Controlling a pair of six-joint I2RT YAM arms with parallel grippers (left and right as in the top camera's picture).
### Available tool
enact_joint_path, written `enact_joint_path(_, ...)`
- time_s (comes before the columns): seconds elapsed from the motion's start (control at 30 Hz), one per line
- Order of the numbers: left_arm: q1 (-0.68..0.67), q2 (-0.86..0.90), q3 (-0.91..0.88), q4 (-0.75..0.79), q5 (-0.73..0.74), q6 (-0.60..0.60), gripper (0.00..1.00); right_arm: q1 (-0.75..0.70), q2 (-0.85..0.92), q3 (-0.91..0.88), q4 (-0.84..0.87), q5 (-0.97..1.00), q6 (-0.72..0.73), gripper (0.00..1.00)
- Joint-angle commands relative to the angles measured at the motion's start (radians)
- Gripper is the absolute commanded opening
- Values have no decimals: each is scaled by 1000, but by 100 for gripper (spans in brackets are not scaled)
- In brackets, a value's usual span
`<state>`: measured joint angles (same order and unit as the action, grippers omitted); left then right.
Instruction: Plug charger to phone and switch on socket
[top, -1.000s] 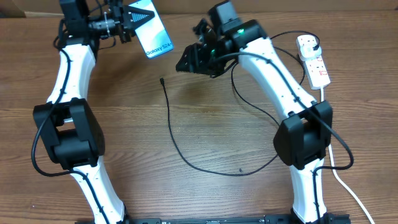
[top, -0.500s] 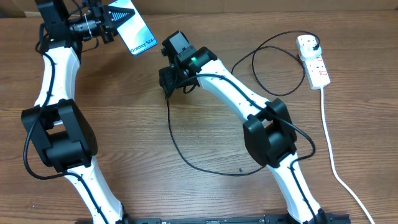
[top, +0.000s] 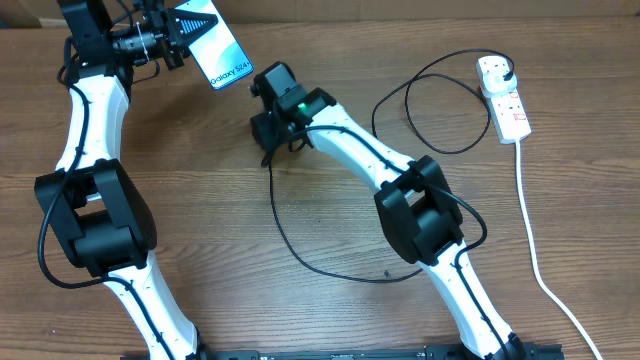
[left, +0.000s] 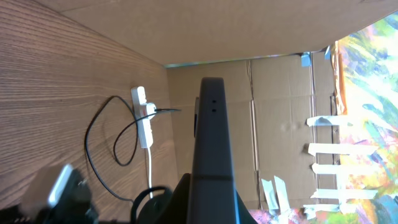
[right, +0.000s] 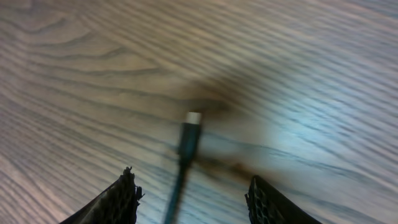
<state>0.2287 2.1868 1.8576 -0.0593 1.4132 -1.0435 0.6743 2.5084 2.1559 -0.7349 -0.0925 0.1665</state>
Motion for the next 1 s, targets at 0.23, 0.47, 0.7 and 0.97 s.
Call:
enact_joint_path(0.23, -6, -8, 14, 4, 47, 12, 4, 47, 48, 3, 10, 156, -11, 48)
enact_joint_path(0.47, -6, -8, 14, 4, 57, 12, 4, 48, 103, 3, -3, 175, -11, 40)
enact_joint_path(0.7, -7, -8, 14, 4, 57, 12, 4, 48, 105, 33, -139, 174, 31, 4)
enact_joint_path(0.97, -23, -8, 14, 4, 55, 16, 4, 24, 105, 129, -469, 109, 111, 4)
